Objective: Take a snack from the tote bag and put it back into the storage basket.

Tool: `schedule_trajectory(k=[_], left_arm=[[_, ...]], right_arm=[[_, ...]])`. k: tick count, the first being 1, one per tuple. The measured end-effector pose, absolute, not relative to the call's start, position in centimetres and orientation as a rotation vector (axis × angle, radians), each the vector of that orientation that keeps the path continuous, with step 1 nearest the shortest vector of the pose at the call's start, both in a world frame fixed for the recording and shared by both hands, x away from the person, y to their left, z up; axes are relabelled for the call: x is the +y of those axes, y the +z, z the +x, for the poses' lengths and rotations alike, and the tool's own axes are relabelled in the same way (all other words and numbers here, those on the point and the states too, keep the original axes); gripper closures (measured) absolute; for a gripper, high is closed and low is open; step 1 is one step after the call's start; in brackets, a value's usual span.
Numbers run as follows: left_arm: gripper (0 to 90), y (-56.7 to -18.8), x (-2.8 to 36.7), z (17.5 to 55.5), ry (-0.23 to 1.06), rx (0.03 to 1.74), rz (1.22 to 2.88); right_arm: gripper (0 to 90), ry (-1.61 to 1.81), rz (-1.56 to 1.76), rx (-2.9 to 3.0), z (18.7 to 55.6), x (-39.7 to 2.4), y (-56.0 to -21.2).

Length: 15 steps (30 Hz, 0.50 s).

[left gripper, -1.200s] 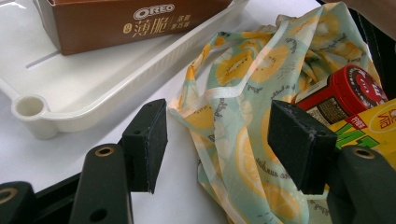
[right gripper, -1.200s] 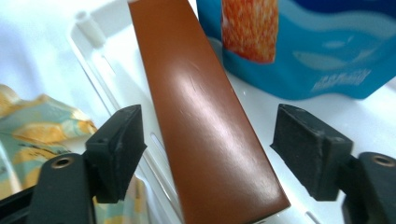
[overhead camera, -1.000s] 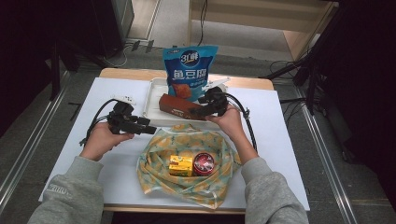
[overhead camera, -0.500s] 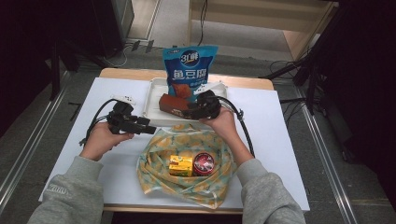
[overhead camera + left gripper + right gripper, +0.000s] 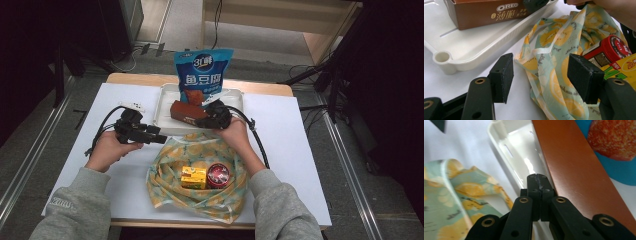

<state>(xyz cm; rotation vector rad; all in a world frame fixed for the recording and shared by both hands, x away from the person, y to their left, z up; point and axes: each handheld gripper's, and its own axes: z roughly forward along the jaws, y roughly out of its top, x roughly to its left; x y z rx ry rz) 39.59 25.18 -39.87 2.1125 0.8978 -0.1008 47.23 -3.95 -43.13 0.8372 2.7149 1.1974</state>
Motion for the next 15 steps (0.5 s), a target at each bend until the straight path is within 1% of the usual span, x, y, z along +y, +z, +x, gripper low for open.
schedule_trajectory(k=[15], left_arm=[[38.6, -39.9, 25.2, 39.6, -0.099, 0.9, 2.112]], right_arm=[[89.1, 1.141, 0.925, 2.669, 49.2, -3.6, -43.9]])
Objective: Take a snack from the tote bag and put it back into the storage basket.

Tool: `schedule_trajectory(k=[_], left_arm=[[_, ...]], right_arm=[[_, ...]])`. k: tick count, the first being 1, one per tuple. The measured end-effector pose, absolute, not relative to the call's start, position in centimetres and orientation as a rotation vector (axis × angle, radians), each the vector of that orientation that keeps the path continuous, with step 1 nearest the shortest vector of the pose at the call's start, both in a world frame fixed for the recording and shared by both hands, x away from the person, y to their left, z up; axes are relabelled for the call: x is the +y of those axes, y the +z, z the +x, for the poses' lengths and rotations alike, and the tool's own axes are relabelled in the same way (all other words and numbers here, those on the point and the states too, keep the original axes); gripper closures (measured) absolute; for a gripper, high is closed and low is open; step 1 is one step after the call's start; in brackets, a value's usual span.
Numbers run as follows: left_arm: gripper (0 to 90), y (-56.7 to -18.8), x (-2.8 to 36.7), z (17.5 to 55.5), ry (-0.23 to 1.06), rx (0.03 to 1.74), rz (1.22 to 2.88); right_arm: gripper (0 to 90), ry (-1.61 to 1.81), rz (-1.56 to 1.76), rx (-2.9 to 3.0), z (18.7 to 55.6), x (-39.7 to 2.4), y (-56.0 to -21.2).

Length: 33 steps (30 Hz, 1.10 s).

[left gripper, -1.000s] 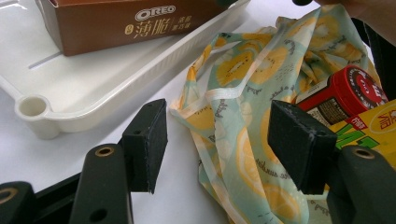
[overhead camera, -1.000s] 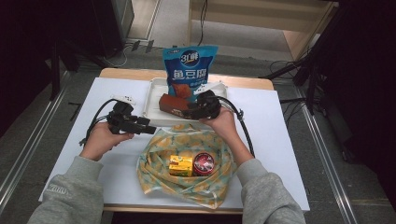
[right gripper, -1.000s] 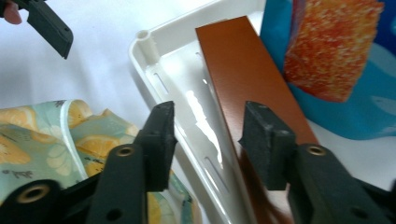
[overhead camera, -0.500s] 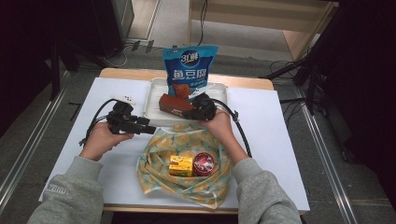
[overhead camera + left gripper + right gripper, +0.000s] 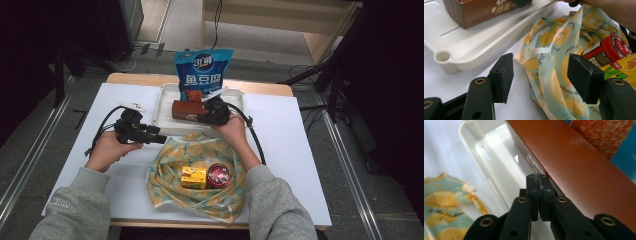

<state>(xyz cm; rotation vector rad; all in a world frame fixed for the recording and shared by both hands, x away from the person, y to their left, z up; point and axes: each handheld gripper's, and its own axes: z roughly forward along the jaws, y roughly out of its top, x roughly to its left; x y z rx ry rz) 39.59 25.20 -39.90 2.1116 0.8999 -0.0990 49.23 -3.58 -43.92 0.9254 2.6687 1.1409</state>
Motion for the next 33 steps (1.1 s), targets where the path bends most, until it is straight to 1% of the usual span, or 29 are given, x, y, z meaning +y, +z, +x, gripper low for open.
schedule_trajectory(k=[16, 26, 33], left_arm=[[38.6, -40.0, 25.2, 39.6, -0.102, 0.896, 2.113], [38.6, -39.9, 25.2, 39.5, -0.103, 0.885, 2.115], [38.7, -39.9, 25.1, 39.5, -0.097, 0.883, 2.114]], right_arm=[[90.0, 1.148, 0.997, 2.593, 51.1, -3.0, -44.3], [90.0, 1.171, 1.013, 2.584, 51.1, -2.8, -44.5], [85.9, 1.213, 1.004, 2.596, 50.7, -3.3, -43.8]])
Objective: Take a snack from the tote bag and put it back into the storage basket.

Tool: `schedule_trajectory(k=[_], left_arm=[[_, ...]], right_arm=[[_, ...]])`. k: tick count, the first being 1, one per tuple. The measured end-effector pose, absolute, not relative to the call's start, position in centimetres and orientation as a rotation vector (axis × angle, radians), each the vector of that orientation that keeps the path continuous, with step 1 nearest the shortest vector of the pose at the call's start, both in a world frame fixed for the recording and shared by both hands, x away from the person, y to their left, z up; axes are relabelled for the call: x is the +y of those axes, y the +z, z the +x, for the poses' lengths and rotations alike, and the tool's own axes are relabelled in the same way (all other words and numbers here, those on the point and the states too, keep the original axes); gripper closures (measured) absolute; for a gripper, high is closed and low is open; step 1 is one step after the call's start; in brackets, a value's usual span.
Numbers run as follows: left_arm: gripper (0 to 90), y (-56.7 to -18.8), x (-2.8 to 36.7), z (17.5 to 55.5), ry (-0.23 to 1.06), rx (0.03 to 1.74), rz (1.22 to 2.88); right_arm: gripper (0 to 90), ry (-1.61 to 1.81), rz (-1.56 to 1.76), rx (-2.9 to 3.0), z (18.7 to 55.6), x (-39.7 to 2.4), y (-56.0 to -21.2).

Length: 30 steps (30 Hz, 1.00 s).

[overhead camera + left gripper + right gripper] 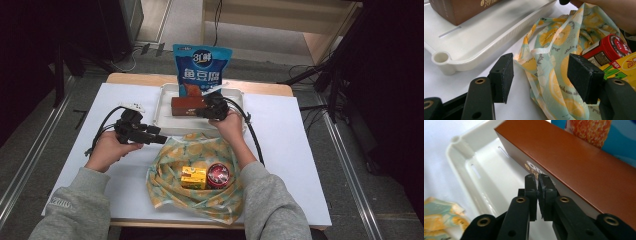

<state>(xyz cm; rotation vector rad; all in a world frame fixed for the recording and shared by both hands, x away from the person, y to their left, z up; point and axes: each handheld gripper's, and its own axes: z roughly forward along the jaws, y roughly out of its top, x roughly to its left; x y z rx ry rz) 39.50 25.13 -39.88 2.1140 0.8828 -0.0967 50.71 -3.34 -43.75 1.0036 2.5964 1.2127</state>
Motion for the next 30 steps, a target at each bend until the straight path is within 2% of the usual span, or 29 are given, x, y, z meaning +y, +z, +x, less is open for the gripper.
schedule_trajectory(k=[3, 5, 17, 19, 30], left_arm=[[38.7, -39.8, 25.1, 39.5, -0.094, 0.88, 2.117], [38.7, -39.8, 25.0, 39.3, -0.093, 0.881, 2.121], [38.9, -39.7, 24.7, 38.7, -0.083, 0.866, 2.13], [38.7, -39.6, 24.6, 38.5, -0.092, 0.869, 2.133], [38.6, -39.4, 24.1, 37.8, -0.086, 0.851, 2.138]], right_arm=[[82.1, 1.24, 1.003, 2.604, 50.5, -3.6, -43.3], [74.2, 1.282, 1.005, 2.617, 50.1, -3.9, -42.6], [60.8, 1.338, 0.96, 2.634, 48.0, -4.9, -40.4], [56.0, 1.333, 0.945, 2.646, 47.2, -5.3, -40.0], [49.6, 1.351, 0.95, 2.646, 44.9, -6.8, -39.3]])
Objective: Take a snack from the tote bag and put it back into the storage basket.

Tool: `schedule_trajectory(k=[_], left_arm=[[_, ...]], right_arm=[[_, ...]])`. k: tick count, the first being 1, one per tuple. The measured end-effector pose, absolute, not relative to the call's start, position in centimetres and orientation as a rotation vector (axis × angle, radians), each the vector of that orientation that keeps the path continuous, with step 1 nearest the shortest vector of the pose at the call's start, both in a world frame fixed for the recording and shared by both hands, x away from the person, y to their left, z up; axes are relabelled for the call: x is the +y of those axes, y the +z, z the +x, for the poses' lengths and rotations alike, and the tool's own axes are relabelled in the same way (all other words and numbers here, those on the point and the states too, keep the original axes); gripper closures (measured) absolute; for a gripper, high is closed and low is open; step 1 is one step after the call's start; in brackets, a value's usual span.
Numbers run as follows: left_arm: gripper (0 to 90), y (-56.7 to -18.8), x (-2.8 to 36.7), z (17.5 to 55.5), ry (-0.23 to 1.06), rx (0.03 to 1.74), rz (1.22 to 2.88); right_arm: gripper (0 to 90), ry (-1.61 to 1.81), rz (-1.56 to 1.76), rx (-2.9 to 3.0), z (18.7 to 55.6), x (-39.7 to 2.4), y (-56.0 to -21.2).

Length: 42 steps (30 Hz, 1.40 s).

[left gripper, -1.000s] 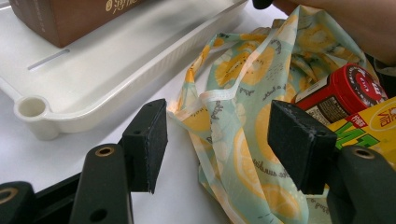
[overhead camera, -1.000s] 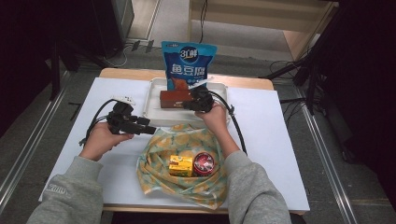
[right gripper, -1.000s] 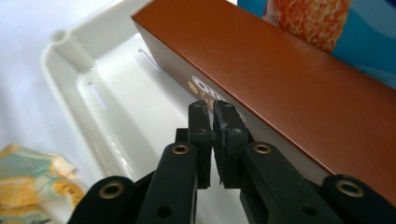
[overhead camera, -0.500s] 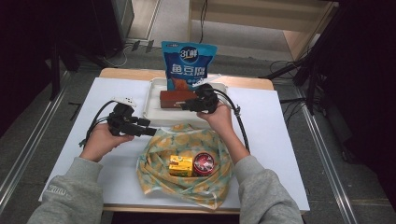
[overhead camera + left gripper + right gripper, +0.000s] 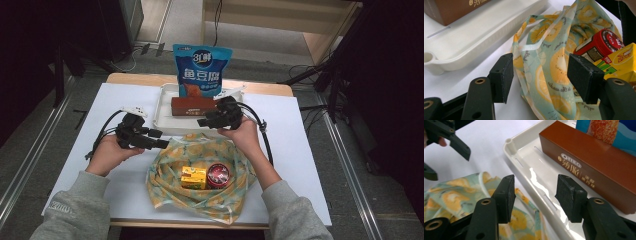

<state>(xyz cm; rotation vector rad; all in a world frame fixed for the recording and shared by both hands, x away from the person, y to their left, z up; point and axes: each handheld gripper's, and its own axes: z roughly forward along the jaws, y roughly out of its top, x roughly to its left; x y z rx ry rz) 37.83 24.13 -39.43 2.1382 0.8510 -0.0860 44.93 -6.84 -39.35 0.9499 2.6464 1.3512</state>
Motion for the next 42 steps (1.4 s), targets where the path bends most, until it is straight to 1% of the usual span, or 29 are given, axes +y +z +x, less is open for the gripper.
schedule_trajectory(k=[8, 19, 27, 33, 42], left_arm=[[38.8, -39.5, 23.9, 37.3, -0.08, 0.833, 2.153], [39.2, -39.3, 23.2, 36.5, -0.078, 0.801, 2.153], [39.4, -39.3, 22.9, 36.2, -0.077, 0.791, 2.164], [39.5, -39.2, 22.6, 36.0, -0.072, 0.778, 2.165], [40.2, -39.2, 22.1, 35.5, -0.078, 0.756, 2.171]], right_arm=[[45.2, 1.337, 0.951, 2.64, 43.0, -8.4, -39.7], [44.4, 1.376, 0.984, 2.601, 41.3, -10.4, -40.2], [43.4, 1.379, 0.97, 2.59, 40.4, -11.1, -40.2], [40.7, 1.352, 0.962, 2.605, 39.9, -11.4, -40.5], [40.4, 1.353, 0.948, 2.609, 39.5, -11.4, -40.8]])
